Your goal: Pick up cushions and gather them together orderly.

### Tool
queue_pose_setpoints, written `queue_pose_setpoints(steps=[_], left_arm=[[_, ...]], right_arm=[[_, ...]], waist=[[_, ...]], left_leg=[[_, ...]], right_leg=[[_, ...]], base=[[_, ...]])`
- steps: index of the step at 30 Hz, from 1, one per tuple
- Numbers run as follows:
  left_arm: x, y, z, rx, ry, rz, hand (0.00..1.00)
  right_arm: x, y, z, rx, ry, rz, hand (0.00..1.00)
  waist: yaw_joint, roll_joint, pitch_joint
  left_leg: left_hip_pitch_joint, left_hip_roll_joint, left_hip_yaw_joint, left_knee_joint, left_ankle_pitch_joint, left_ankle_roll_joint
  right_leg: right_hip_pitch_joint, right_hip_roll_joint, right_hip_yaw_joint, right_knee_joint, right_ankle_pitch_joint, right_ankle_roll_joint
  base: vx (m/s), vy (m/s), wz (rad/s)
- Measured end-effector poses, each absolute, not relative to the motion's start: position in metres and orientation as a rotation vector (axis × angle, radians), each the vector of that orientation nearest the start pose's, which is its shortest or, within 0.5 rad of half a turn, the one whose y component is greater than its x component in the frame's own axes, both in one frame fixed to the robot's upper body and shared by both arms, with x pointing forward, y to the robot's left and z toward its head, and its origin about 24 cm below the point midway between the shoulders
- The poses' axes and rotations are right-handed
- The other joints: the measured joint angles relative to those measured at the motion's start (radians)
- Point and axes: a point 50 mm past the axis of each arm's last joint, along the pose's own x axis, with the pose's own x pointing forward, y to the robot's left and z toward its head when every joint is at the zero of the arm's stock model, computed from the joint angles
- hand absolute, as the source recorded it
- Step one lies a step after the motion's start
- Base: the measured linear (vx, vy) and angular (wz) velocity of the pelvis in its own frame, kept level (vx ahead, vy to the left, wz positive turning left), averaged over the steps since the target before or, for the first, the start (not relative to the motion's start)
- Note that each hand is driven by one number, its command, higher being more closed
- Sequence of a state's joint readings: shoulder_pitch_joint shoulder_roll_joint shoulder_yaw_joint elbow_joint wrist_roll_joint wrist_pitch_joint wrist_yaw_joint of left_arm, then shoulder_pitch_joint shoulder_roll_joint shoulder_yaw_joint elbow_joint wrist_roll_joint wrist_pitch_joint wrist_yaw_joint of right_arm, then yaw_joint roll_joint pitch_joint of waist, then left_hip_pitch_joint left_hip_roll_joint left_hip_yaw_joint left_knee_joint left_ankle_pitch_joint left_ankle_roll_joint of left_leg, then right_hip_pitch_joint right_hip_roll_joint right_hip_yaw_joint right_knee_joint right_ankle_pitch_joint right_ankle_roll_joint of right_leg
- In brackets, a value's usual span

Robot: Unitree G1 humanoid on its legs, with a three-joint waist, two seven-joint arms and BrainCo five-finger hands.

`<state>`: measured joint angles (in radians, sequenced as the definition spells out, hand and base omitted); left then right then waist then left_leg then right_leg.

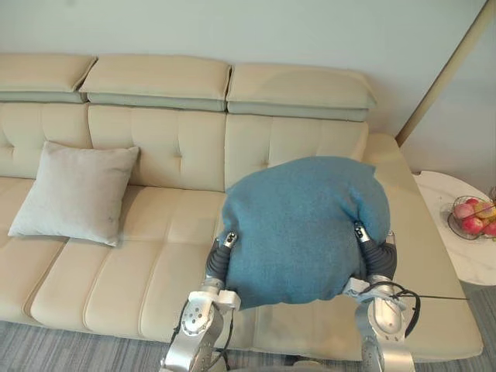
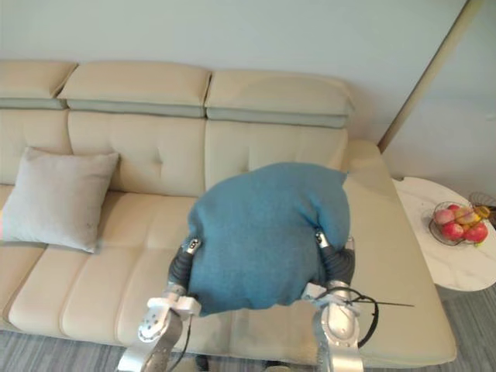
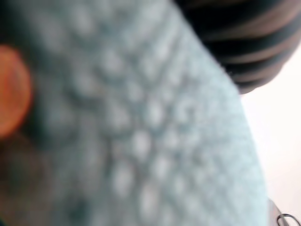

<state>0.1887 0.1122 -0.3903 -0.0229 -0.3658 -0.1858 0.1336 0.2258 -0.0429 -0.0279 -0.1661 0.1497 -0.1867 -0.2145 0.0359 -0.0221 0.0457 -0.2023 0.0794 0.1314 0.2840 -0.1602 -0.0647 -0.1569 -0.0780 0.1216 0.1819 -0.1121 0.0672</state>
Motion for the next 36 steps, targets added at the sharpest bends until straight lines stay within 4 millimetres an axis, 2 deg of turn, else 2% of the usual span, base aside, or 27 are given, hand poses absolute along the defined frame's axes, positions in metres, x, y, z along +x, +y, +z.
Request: queue_pose_setpoints(steps=[4, 6, 11, 14, 16, 17, 19, 22, 24, 25, 26, 28, 32, 36], left_arm=[[0.209, 0.097, 0.021, -0.305, 0.048, -0.133, 1.0], [0.219, 0.095, 0.034, -0.301, -0.006, -0.12, 1.0], [0.253, 0.09, 0.09, -0.28, -0.24, -0.095, 1.0], [0.276, 0.09, 0.134, -0.264, -0.411, -0.046, 1.0], [0.294, 0.087, 0.184, -0.275, -0.593, -0.015, 1.0], [0.299, 0.086, 0.197, -0.273, -0.634, -0.01, 1.0], [0.321, 0.088, 0.249, -0.244, -0.778, 0.037, 1.0], [0.335, 0.093, 0.302, -0.238, -0.888, 0.093, 1.0], [0.338, 0.096, 0.348, -0.243, -0.975, 0.131, 1.0], [0.34, 0.097, 0.36, -0.252, -0.99, 0.149, 1.0], [0.342, 0.099, 0.376, -0.27, -0.999, 0.173, 0.0], [0.349, 0.105, 0.392, -0.319, -0.971, 0.209, 0.0], [0.348, 0.106, 0.411, -0.382, -0.969, 0.212, 0.0], [0.359, 0.103, 0.4, -0.442, -0.89, 0.178, 0.0]], right_arm=[[0.214, -0.186, 0.056, 0.079, -0.17, -0.317, 1.0], [0.223, -0.185, 0.067, 0.065, -0.218, -0.33, 1.0], [0.252, -0.183, 0.111, 0.053, -0.407, -0.364, 1.0], [0.276, -0.177, 0.154, 0.042, -0.567, -0.375, 1.0], [0.301, -0.173, 0.201, 0.023, -0.711, -0.39, 1.0], [0.307, -0.173, 0.213, 0.018, -0.742, -0.397, 1.0], [0.325, -0.167, 0.267, 0.03, -0.864, -0.417, 1.0], [0.335, -0.158, 0.317, 0.071, -0.958, -0.433, 1.0], [0.339, -0.154, 0.355, 0.123, -1.003, -0.46, 1.0], [0.342, -0.153, 0.364, 0.129, -1.001, -0.466, 1.0], [0.347, -0.151, 0.376, 0.124, -0.988, -0.475, 0.0], [0.355, -0.148, 0.389, 0.126, -0.949, -0.482, 0.0], [0.359, -0.151, 0.405, 0.206, -0.906, -0.484, 0.0], [0.361, -0.158, 0.403, 0.295, -0.865, -0.48, 0.0]], waist=[[0.002, 0.003, 0.016], [0.003, 0.002, 0.031], [0.011, 0.009, 0.065], [0.019, 0.011, 0.09], [0.021, 0.012, 0.125], [0.023, 0.012, 0.134], [0.022, 0.011, 0.194], [0.02, 0.012, 0.237], [0.019, 0.013, 0.266], [0.017, 0.013, 0.273], [0.012, 0.016, 0.285], [0.007, 0.02, 0.289], [0.001, 0.023, 0.305], [-0.003, 0.027, 0.329]], left_leg=[[-0.112, 0.028, 0.017, 0.038, 0.004, 0.001], [-0.171, 0.036, 0.022, 0.06, 0.006, 0.001], [-0.302, 0.035, 0.022, 0.09, 0.029, 0.012], [-0.364, 0.035, 0.019, 0.105, 0.043, 0.015], [-0.422, 0.032, 0.014, 0.102, 0.07, 0.019], [-0.436, 0.031, 0.012, 0.1, 0.078, 0.02], [-0.464, 0.024, 0.006, 0.059, 0.125, 0.021], [-0.504, 0.013, -0.002, -0.009, 0.184, 0.017], [-0.55, 0.008, -0.004, -0.076, 0.242, 0.015], [-0.568, 0.009, -0.005, -0.087, 0.253, 0.013], [-0.59, 0.009, -0.006, -0.107, 0.27, 0.012], [-0.632, 0.009, -0.007, -0.134, 0.289, 0.008], [-0.708, 0.012, -0.008, -0.144, 0.301, 0.006], [-0.739, 0.014, -0.013, -0.144, 0.301, 0.005]], right_leg=[[-0.096, 0.022, 0.016, -0.02, 0.047, -0.006], [-0.153, 0.03, 0.023, -0.016, 0.063, -0.006], [-0.283, 0.03, 0.026, 0.019, 0.083, 0.004], [-0.348, 0.029, 0.024, 0.041, 0.093, 0.008], [-0.408, 0.028, 0.021, 0.05, 0.111, 0.011], [-0.421, 0.028, 0.02, 0.047, 0.118, 0.014], [-0.454, 0.026, 0.016, 0.021, 0.153, 0.014], [-0.511, 0.02, 0.015, -0.005, 0.189, 0.013], [-0.569, 0.018, 0.014, -0.045, 0.231, 0.012], [-0.588, 0.018, 0.013, -0.051, 0.24, 0.01], [-0.618, 0.019, 0.01, -0.053, 0.247, 0.008], [-0.671, 0.02, 0.007, -0.056, 0.253, 0.007], [-0.739, 0.022, 0.002, -0.077, 0.271, 0.009], [-0.761, 0.022, -0.007, -0.084, 0.272, 0.009]], base=[[-0.07, -0.031, -0.22], [-0.09, -0.021, -0.17], [-0.09, 0.001, -0.01], [-0.09, -0.002, 0.02], [-0.13, -0.015, 0.06], [-0.15, -0.023, 0.07], [-0.15, -0.026, 0.1], [-0.11, -0.008, 0.09], [-0.08, 0.0, 0.05], [-0.07, -0.006, 0.03], [-0.06, -0.012, 0.04], [-0.05, -0.022, 0.02], [0.0, 0.0, 0.0], [0.01, -0.012, 0.03]])
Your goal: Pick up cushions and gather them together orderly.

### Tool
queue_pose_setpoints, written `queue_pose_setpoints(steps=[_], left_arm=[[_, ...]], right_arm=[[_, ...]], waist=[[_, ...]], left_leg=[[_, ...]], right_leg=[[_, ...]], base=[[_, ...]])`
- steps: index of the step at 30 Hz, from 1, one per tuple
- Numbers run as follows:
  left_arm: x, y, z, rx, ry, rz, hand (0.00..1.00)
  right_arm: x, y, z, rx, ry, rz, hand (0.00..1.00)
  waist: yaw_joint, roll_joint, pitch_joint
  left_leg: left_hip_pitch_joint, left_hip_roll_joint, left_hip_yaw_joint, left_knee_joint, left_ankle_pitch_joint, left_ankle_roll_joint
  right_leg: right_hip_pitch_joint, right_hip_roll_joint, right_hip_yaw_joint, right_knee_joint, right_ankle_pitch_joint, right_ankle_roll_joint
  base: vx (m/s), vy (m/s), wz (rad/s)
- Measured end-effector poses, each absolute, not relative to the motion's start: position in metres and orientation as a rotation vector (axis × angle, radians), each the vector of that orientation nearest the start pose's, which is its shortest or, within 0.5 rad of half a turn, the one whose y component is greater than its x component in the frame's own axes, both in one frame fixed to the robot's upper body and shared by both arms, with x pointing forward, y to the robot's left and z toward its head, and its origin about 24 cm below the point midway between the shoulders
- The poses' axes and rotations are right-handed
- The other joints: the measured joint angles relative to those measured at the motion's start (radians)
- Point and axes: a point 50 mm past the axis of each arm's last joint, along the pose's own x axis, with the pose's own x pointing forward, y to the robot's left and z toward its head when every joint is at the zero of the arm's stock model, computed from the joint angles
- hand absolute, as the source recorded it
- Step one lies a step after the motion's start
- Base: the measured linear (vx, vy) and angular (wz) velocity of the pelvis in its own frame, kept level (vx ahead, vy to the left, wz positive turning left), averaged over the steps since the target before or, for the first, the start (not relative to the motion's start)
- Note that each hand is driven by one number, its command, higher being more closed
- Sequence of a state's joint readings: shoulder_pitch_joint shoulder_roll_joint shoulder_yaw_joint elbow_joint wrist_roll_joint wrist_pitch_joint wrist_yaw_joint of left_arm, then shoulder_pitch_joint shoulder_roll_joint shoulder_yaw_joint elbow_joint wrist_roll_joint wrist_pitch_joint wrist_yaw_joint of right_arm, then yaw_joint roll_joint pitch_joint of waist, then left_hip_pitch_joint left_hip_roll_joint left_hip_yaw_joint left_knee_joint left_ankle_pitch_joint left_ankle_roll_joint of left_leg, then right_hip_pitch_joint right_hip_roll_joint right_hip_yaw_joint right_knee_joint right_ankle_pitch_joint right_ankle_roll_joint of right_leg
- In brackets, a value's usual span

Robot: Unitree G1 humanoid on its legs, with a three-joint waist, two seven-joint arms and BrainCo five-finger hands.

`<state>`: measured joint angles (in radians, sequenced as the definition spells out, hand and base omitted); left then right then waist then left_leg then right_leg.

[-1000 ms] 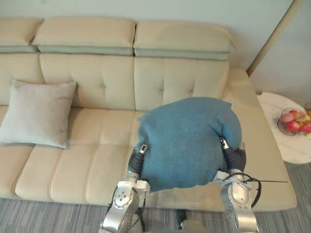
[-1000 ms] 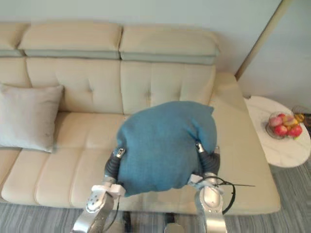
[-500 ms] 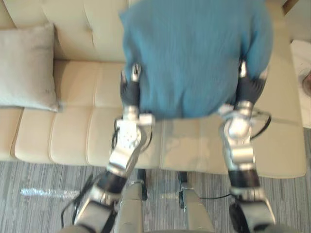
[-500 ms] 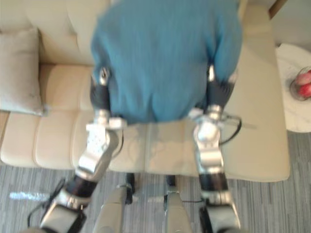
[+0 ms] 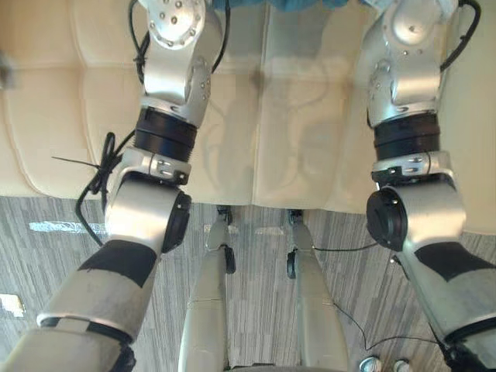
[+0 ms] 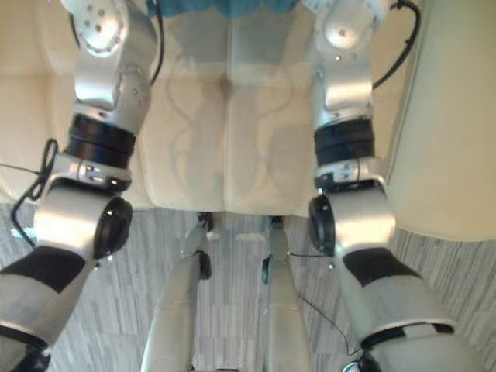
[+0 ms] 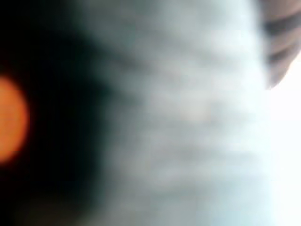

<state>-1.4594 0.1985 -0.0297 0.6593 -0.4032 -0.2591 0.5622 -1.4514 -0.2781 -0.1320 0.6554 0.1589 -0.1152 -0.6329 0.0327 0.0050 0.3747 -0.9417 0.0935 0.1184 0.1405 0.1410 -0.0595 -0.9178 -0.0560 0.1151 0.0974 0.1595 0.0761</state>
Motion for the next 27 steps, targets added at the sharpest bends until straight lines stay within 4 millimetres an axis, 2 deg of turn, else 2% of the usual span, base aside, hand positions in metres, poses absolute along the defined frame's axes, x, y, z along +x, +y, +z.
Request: queue_pose_setpoints(steps=[2, 4, 6, 8, 10, 13, 17, 19, 22, 24, 27], left_arm=[[0.366, 0.104, 0.387, -0.464, -0.846, 0.168, 0.0], [0.376, 0.105, 0.359, -0.474, -0.765, 0.178, 0.0], [0.38, 0.106, 0.344, -0.476, -0.722, 0.184, 0.0], [0.388, 0.103, 0.313, -0.459, -0.627, 0.184, 0.0], [0.391, 0.107, 0.29, -0.43, -0.579, 0.2, 0.0], [0.392, 0.118, 0.279, -0.424, -0.563, 0.225, 0.0], [0.394, 0.143, 0.261, -0.41, -0.535, 0.276, 0.0], [0.393, 0.153, 0.25, -0.394, -0.519, 0.295, 0.0], [0.388, 0.162, 0.247, -0.404, -0.538, 0.313, 0.0], [0.382, 0.167, 0.237, -0.398, -0.541, 0.312, 0.0], [0.366, 0.173, 0.213, -0.349, -0.558, 0.285, 0.0]], right_arm=[[0.364, -0.162, 0.397, 0.322, -0.832, -0.489, 0.0], [0.372, -0.165, 0.378, 0.342, -0.773, -0.503, 0.0], [0.375, -0.168, 0.366, 0.355, -0.737, -0.514, 0.0], [0.384, -0.177, 0.332, 0.358, -0.646, -0.542, 0.0], [0.389, -0.183, 0.302, 0.375, -0.573, -0.546, 0.0], [0.39, -0.188, 0.277, 0.362, -0.529, -0.522, 0.0], [0.387, -0.195, 0.251, 0.339, -0.504, -0.49, 0.0], [0.38, -0.202, 0.241, 0.337, -0.515, -0.492, 0.0], [0.37, -0.213, 0.233, 0.361, -0.538, -0.515, 0.0], [0.359, -0.225, 0.215, 0.36, -0.532, -0.527, 0.0], [0.332, -0.242, 0.186, 0.302, -0.547, -0.544, 0.0]], waist=[[0.0, -0.001, 0.006], [-0.001, -0.001, 0.006], [-0.002, -0.001, 0.007], [-0.004, -0.002, 0.007], [-0.01, -0.002, 0.007], [-0.016, -0.002, 0.007], [-0.016, -0.002, 0.007], [-0.012, -0.003, 0.007], [-0.011, -0.006, 0.009], [-0.008, -0.012, 0.012], [-0.007, -0.015, 0.012]], left_leg=[[-0.007, 0.001, -0.002, -0.002, 0.001, -0.002], [-0.007, 0.004, -0.004, -0.003, 0.002, -0.003], [-0.007, 0.005, -0.004, -0.003, 0.002, -0.004], [0.006, 0.006, -0.008, -0.003, 0.003, -0.005], [0.02, 0.008, -0.013, -0.003, 0.003, -0.005], [0.036, 0.012, -0.017, -0.003, 0.005, -0.009], [0.06, 0.022, -0.02, -0.003, 0.006, -0.017], [0.073, 0.026, -0.02, -0.006, 0.009, -0.021], [0.091, 0.029, -0.022, -0.007, 0.012, -0.024], [0.14, 0.031, -0.022, -0.006, 0.012, -0.024], [0.221, 0.032, -0.041, 0.0, -0.013, -0.031]], right_leg=[[-0.006, 0.002, -0.001, 0.0, 0.0, 0.0], [-0.005, 0.005, -0.002, 0.0, 0.0, 0.0], [-0.005, 0.006, -0.003, 0.0, 0.0, 0.0], [0.01, 0.007, -0.005, 0.001, 0.0, 0.0], [0.024, 0.009, -0.01, 0.004, -0.001, -0.001], [0.043, 0.013, -0.015, 0.008, -0.003, -0.002], [0.043, 0.024, -0.025, 0.065, -0.033, -0.015], [0.047, 0.029, -0.027, 0.08, -0.039, -0.02], [0.06, 0.032, -0.029, 0.09, -0.043, -0.019], [0.113, 0.035, -0.033, 0.091, -0.053, -0.02], [0.189, 0.035, -0.052, 0.129, -0.102, -0.031]], base=[[0.0, 0.0, 0.0], [0.0, 0.0, 0.0], [0.0, 0.0, 0.0], [-0.01, -0.003, 0.02], [-0.01, -0.004, 0.04], [-0.01, -0.002, 0.01], [-0.01, -0.018, 0.02], [-0.02, -0.052, 0.0], [0.0, -0.046, 0.01], [0.02, -0.059, 0.08], [0.03, -0.05, 0.18]])
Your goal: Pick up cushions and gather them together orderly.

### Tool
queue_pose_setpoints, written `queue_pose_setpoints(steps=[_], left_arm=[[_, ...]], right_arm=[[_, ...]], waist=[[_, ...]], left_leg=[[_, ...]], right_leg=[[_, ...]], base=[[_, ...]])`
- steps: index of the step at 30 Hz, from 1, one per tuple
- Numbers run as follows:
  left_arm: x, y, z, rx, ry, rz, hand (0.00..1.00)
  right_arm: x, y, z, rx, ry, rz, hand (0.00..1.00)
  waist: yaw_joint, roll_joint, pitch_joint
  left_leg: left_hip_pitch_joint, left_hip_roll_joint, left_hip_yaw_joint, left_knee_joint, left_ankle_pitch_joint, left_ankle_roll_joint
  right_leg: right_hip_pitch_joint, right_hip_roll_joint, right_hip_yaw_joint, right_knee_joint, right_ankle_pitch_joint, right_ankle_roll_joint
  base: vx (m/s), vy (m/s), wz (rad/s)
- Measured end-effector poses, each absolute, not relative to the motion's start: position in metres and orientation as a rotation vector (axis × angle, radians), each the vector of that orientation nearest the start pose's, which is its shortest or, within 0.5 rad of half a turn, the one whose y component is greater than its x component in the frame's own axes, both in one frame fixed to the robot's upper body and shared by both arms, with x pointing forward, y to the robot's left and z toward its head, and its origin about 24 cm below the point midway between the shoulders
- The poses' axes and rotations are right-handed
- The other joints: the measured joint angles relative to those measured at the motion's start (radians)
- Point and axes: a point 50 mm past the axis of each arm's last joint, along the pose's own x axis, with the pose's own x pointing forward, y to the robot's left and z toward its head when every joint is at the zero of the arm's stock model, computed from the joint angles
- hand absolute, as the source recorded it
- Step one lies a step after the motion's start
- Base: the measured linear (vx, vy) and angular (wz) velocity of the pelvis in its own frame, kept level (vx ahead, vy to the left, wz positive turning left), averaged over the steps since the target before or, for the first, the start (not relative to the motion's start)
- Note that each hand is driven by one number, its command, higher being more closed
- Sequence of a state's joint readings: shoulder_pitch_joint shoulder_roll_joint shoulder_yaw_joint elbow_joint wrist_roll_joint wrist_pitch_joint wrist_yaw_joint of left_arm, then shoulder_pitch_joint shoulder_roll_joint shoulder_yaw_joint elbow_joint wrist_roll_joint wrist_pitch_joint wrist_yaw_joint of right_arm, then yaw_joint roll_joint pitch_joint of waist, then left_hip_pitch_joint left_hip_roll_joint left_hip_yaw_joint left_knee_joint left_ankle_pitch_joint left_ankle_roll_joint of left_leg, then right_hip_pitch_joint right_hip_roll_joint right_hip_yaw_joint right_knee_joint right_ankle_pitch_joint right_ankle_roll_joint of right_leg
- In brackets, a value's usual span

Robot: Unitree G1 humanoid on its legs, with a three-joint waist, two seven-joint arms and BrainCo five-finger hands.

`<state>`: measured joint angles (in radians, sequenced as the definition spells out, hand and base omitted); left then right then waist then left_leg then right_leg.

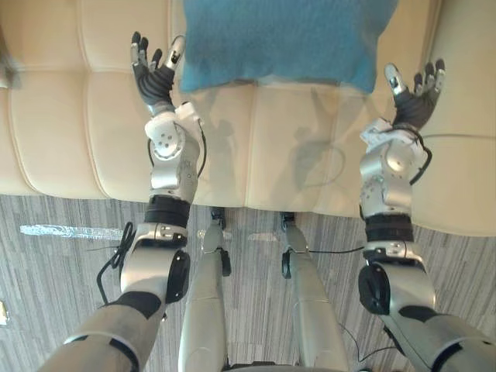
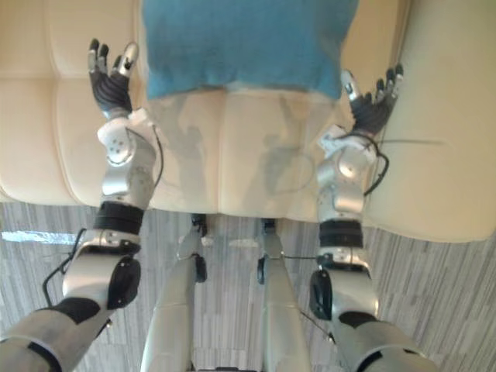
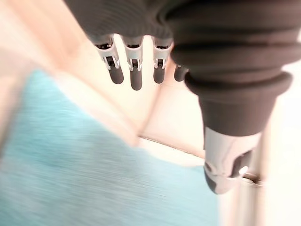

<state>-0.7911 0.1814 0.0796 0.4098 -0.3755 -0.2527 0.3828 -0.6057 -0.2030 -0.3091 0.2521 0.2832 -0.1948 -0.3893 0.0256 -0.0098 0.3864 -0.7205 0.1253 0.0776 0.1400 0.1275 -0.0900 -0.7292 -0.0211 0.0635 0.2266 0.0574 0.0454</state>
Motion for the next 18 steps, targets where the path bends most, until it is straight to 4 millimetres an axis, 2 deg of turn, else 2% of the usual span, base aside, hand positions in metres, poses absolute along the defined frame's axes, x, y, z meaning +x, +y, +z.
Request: queue_pose_setpoints(steps=[2, 5, 7, 9, 10, 11, 12, 13, 14, 18], left_arm=[[0.354, 0.175, 0.192, -0.324, -0.54, 0.27, 0.0], [0.332, 0.178, 0.137, -0.279, -0.411, 0.255, 0.0], [0.311, 0.177, 0.087, -0.238, -0.259, 0.242, 0.0], [0.292, 0.176, 0.052, -0.215, -0.143, 0.237, 0.0], [0.283, 0.176, 0.034, -0.204, -0.072, 0.237, 0.0], [0.268, 0.176, 0.004, -0.163, 0.05, 0.23, 0.0], [0.259, 0.176, -0.012, -0.139, 0.12, 0.226, 0.0], [0.237, 0.177, -0.045, -0.082, 0.272, 0.215, 0.0], [0.233, 0.176, -0.051, -0.065, 0.305, 0.21, 0.0], [0.182, 0.181, -0.108, 0.019, 0.614, 0.213, 0.0]], right_arm=[[0.314, -0.249, 0.165, 0.253, -0.528, -0.545, 0.0], [0.29, -0.25, 0.123, 0.186, -0.415, -0.52, 0.0], [0.272, -0.246, 0.086, 0.125, -0.289, -0.497, 0.0], [0.257, -0.241, 0.055, 0.095, -0.175, -0.488, 0.0], [0.249, -0.237, 0.037, 0.065, -0.098, -0.482, 0.0], [0.233, -0.233, 0.005, 0.035, 0.037, -0.475, 0.0], [0.225, -0.23, -0.012, 0.034, 0.113, -0.468, 0.0], [0.204, -0.22, -0.05, 0.027, 0.299, -0.445, 0.0], [0.2, -0.218, -0.057, 0.027, 0.337, -0.439, 0.0], [0.154, -0.198, -0.112, 0.058, 0.648, -0.4, 0.0]], waist=[[0.007, -0.006, -0.003], [0.019, -0.013, -0.007], [0.02, -0.019, -0.012], [0.02, -0.027, -0.023], [0.02, -0.031, -0.036], [0.02, -0.033, -0.06], [0.02, -0.035, -0.08], [0.021, -0.036, -0.12], [0.021, -0.035, -0.126], [0.022, -0.029, -0.22]], left_leg=[[0.042, 0.0, -0.006, 0.005, -0.013, -0.006], [0.117, 0.0, -0.008, 0.007, -0.034, -0.005], [0.173, -0.004, -0.012, 0.017, -0.05, -0.006], [0.217, -0.006, -0.016, 0.022, -0.065, -0.008], [0.24, -0.009, -0.021, 0.022, -0.073, -0.008], [0.279, -0.011, -0.029, 0.022, -0.083, -0.006], [0.296, -0.013, -0.031, 0.023, -0.09, -0.007], [0.342, -0.014, -0.032, 0.033, -0.108, -0.007], [0.351, -0.014, -0.032, 0.04, -0.114, -0.007], [0.442, -0.017, -0.032, 0.054, -0.158, -0.012]], right_leg=[[0.034, 0.001, -0.005, 0.027, -0.026, -0.004], [0.101, -0.001, -0.019, 0.054, -0.063, -0.01], [0.157, -0.005, -0.027, 0.071, -0.091, -0.012], [0.199, -0.009, -0.033, 0.083, -0.112, -0.012], [0.225, -0.012, -0.039, 0.086, -0.124, -0.015], [0.269, -0.014, -0.047, 0.086, -0.137, -0.014], [0.287, -0.016, -0.051, 0.086, -0.145, -0.015], [0.338, -0.021, -0.056, 0.085, -0.161, -0.015], [0.352, -0.022, -0.057, 0.085, -0.165, -0.013], [0.452, -0.028, -0.062, 0.075, -0.196, -0.012]], base=[[0.06, -0.049, 0.14], [0.07, -0.045, 0.09], [0.07, -0.033, 0.12], [0.06, -0.024, 0.13], [0.09, -0.025, 0.2], [0.08, -0.019, 0.21], [0.11, -0.013, 0.18], [0.08, -0.001, 0.09], [0.08, 0.009, 0.05], [0.04, 0.02, 0.03]])
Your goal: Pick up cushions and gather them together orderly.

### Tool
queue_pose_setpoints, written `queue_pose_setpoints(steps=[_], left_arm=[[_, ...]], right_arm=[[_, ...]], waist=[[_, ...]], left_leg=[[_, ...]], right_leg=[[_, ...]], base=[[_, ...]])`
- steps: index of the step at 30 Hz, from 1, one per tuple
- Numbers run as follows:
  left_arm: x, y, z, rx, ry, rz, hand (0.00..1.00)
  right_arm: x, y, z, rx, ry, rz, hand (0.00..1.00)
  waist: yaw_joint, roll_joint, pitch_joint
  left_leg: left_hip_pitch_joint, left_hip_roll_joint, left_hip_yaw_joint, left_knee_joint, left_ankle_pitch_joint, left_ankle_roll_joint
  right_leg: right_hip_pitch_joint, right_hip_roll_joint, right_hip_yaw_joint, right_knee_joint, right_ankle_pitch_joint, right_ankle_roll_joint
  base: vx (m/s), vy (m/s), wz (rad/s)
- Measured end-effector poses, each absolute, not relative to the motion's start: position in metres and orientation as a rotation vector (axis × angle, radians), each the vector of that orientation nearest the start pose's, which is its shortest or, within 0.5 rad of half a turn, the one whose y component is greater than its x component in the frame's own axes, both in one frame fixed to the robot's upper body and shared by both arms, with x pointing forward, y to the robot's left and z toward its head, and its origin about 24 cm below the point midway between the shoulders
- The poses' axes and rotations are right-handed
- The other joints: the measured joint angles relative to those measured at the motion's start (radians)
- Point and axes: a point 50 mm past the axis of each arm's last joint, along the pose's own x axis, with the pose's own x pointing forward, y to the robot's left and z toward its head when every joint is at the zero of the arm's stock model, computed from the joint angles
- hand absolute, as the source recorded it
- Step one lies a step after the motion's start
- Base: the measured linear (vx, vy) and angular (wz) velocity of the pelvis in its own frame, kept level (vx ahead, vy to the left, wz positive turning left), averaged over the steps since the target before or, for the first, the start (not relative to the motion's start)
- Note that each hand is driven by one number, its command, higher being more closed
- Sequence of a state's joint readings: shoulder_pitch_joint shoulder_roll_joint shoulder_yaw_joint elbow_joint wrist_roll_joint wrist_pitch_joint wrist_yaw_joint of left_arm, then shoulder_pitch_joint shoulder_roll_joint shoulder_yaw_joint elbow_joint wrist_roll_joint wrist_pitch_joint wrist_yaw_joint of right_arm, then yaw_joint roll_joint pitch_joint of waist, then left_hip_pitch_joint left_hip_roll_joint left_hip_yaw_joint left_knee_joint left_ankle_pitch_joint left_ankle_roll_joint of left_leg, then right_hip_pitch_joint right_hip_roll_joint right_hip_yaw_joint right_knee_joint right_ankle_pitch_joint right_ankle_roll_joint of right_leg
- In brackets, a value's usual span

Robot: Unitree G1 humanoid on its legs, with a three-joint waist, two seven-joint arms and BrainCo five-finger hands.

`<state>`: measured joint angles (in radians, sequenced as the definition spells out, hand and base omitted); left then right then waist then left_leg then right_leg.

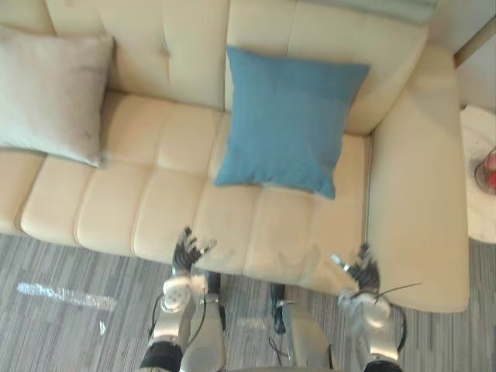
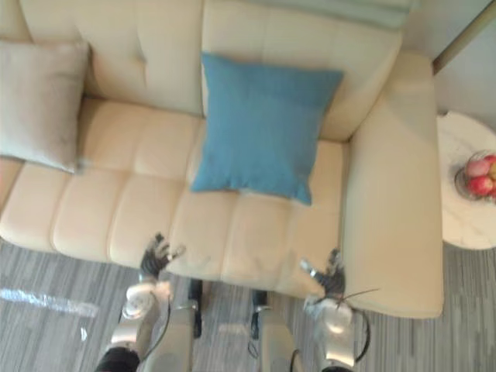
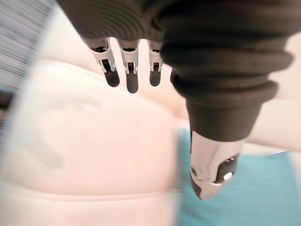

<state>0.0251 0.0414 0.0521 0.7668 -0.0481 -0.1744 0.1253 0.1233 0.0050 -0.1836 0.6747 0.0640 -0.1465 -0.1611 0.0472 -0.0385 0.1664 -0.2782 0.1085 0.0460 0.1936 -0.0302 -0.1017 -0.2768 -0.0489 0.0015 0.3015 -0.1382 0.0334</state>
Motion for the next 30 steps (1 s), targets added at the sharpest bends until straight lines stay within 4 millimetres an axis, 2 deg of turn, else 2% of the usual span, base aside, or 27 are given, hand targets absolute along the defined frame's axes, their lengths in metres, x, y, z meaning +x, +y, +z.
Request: queue_pose_setpoints(steps=[3, 5, 8, 10, 11, 12, 14, 15, 16, 17, 18, 19, 20, 22, 23, 24, 25, 26, 28, 29, 30], left_arm=[[0.152, 0.181, -0.131, 0.03, 0.764, 0.232, 0.0], [0.143, 0.18, -0.137, 0.031, 0.814, 0.234, 0.0], [0.139, 0.181, -0.14, 0.044, 0.842, 0.236, 0.0], [0.137, 0.181, -0.142, 0.073, 0.858, 0.222, 0.0], [0.141, 0.179, -0.141, 0.078, 0.854, 0.217, 0.0], [0.142, 0.176, -0.141, 0.081, 0.86, 0.212, 0.0], [0.142, 0.173, -0.142, 0.075, 0.864, 0.213, 0.0], [0.143, 0.17, -0.142, 0.071, 0.862, 0.209, 0.0], [0.143, 0.168, -0.142, 0.065, 0.862, 0.206, 0.0], [0.143, 0.168, -0.142, 0.067, 0.863, 0.204, 0.0], [0.144, 0.168, -0.141, 0.077, 0.858, 0.199, 0.0], [0.146, 0.169, -0.141, 0.083, 0.855, 0.194, 0.0], [0.149, 0.17, -0.139, 0.097, 0.845, 0.183, 0.0], [0.144, 0.172, -0.142, 0.105, 0.863, 0.185, 0.0], [0.139, 0.173, -0.144, 0.119, 0.88, 0.179, 0.0], [0.14, 0.174, -0.143, 0.122, 0.876, 0.179, 0.0], [0.139, 0.175, -0.144, 0.124, 0.879, 0.181, 0.0], [0.138, 0.176, -0.144, 0.123, 0.885, 0.187, 0.0], [0.134, 0.18, -0.145, 0.128, 0.897, 0.195, 0.0], [0.13, 0.183, -0.146, 0.132, 0.906, 0.202, 0.0], [0.129, 0.186, -0.146, 0.126, 0.906, 0.222, 0.0]], right_arm=[[0.13, -0.191, -0.132, 0.058, 0.786, -0.382, 0.0], [0.123, -0.189, -0.137, 0.065, 0.825, -0.385, 0.0], [0.122, -0.189, -0.139, 0.063, 0.842, -0.381, 0.0], [0.125, -0.184, -0.14, 0.073, 0.851, -0.372, 0.0], [0.128, -0.182, -0.14, 0.08, 0.846, -0.368, 0.0], [0.13, -0.182, -0.14, 0.08, 0.85, -0.366, 0.0], [0.131, -0.184, -0.139, 0.08, 0.845, -0.371, 0.0], [0.132, -0.185, -0.138, 0.078, 0.837, -0.373, 0.0], [0.135, -0.187, -0.137, 0.081, 0.83, -0.379, 0.0], [0.138, -0.185, -0.136, 0.094, 0.826, -0.384, 0.0], [0.137, -0.183, -0.137, 0.099, 0.832, -0.374, 0.0], [0.136, -0.184, -0.138, 0.1, 0.835, -0.377, 0.0], [0.138, -0.185, -0.137, 0.104, 0.832, -0.382, 0.0], [0.141, -0.184, -0.136, 0.104, 0.829, -0.38, 0.0], [0.142, -0.183, -0.136, 0.101, 0.83, -0.374, 0.0], [0.143, -0.182, -0.136, 0.099, 0.832, -0.37, 0.0], [0.145, -0.181, -0.136, 0.098, 0.835, -0.363, 0.0], [0.145, -0.179, -0.137, 0.1, 0.847, -0.359, 0.0], [0.141, -0.179, -0.139, 0.101, 0.861, -0.362, 0.0], [0.137, -0.18, -0.141, 0.101, 0.871, -0.366, 0.0], [0.132, -0.18, -0.143, 0.102, 0.888, -0.368, 0.0]], waist=[[0.001, 0.015, -0.047], [0.001, 0.024, -0.054], [-0.001, 0.031, -0.062], [-0.008, 0.022, -0.099], [-0.011, 0.024, -0.094], [-0.011, 0.028, -0.096], [-0.016, 0.036, -0.099], [-0.024, 0.049, -0.099], [-0.03, 0.056, -0.1], [-0.047, 0.052, -0.102], [-0.065, 0.03, -0.115], [-0.065, 0.022, -0.119], [-0.058, 0.009, -0.114], [-0.046, 0.01, -0.103], [-0.04, 0.001, -0.097], [-0.04, 0.003, -0.094], [-0.038, 0.018, -0.082], [-0.037, 0.022, -0.077], [-0.039, 0.026, -0.071], [-0.039, 0.009, -0.079], [-0.038, -0.013, -0.092]], left_leg=[[0.049, 0.002, -0.002, -0.018, -0.01, 0.004], [0.063, 0.004, -0.005, -0.02, -0.009, 0.004], [0.057, 0.007, -0.009, -0.014, -0.008, 0.005], [0.007, 0.016, 0.013, 0.005, -0.011, 0.006], [-0.025, 0.038, 0.044, 0.109, -0.036, 0.017], [-0.033, 0.071, 0.063, 0.25, -0.106, 0.02], [-0.011, 0.124, 0.083, 0.371, -0.166, 0.002], [0.001, 0.154, 0.077, 0.417, -0.202, -0.013], [0.0, 0.141, 0.081, 0.408, -0.218, -0.025], [0.002, 0.114, 0.078, 0.382, -0.22, -0.025], [0.013, 0.069, 0.078, 0.316, -0.22, -0.024], [0.018, 0.051, 0.08, 0.284, -0.222, -0.021], [0.017, 0.031, 0.094, 0.26, -0.215, -0.003], [0.023, 0.022, 0.134, 0.265, -0.214, 0.014], [0.026, 0.018, 0.161, 0.268, -0.217, 0.034], [0.023, 0.021, 0.172, 0.265, -0.219, 0.037], [0.021, 0.039, 0.198, 0.25, -0.206, 0.057], [0.037, 0.059, 0.21, 0.231, -0.182, 0.067], [0.065, 0.071, 0.217, 0.175, -0.145, 0.052], [0.084, 0.072, 0.215, 0.143, -0.123, 0.043], [0.089, 0.069, 0.201, 0.132, -0.106, 0.027]], right_leg=[[0.062, -0.001, -0.015, -0.033, -0.004, 0.007], [0.091, -0.003, -0.03, -0.052, -0.001, 0.01], [0.094, -0.003, -0.048, -0.06, 0.007, 0.007], [0.054, -0.023, -0.072, -0.069, 0.037, -0.014], [0.05, -0.03, -0.088, -0.06, 0.041, -0.018], [0.05, -0.035, -0.103, -0.039, 0.041, -0.018], [0.05, -0.045, -0.118, -0.005, 0.041, -0.018], [0.046, -0.049, -0.125, 0.021, 0.043, -0.015], [0.031, -0.055, -0.128, 0.04, 0.049, 0.0], [0.025, -0.07, -0.128, 0.036, 0.053, 0.012], [0.003, -0.102, -0.125, 0.014, 0.071, 0.031], [-0.004, -0.116, -0.121, 0.002, 0.085, 0.041], [-0.003, -0.13, -0.107, -0.028, 0.124, 0.041], [0.0, -0.137, -0.092, -0.07, 0.166, 0.041], [-0.002, -0.146, -0.097, -0.089, 0.2, 0.05], [-0.003, -0.146, -0.101, -0.104, 0.219, 0.041], [-0.01, -0.14, -0.112, -0.095, 0.222, 0.016], [-0.036, -0.132, -0.136, 0.045, 0.167, 0.008], [-0.061, -0.116, -0.13, 0.302, 0.037, 0.012], [-0.043, -0.116, -0.124, 0.425, -0.021, 0.027], [-0.018, -0.125, -0.114, 0.467, -0.072, 0.04]], base=[[0.03, 0.015, 0.07], [0.0, 0.009, 0.18], [-0.03, 0.009, 0.16], [0.03, 0.022, 0.21], [0.08, 0.056, 0.16], [0.03, 0.087, 0.09], [-0.02, 0.154, -0.04], [-0.11, 0.251, -0.09], [-0.13, 0.259, 0.01], [-0.18, 0.219, 0.19], [-0.16, 0.152, 0.23], [-0.19, 0.189, 0.09], [-0.22, 0.203, -0.25], [-0.24, 0.171, -0.54], [-0.27, 0.107, -0.53], [-0.28, 0.07, -0.49], [-0.34, -0.018, -0.38], [-0.26, -0.062, -0.36], [-0.2, -0.148, -0.13], [-0.1, -0.283, 0.19], [-0.05, -0.284, 0.23]])
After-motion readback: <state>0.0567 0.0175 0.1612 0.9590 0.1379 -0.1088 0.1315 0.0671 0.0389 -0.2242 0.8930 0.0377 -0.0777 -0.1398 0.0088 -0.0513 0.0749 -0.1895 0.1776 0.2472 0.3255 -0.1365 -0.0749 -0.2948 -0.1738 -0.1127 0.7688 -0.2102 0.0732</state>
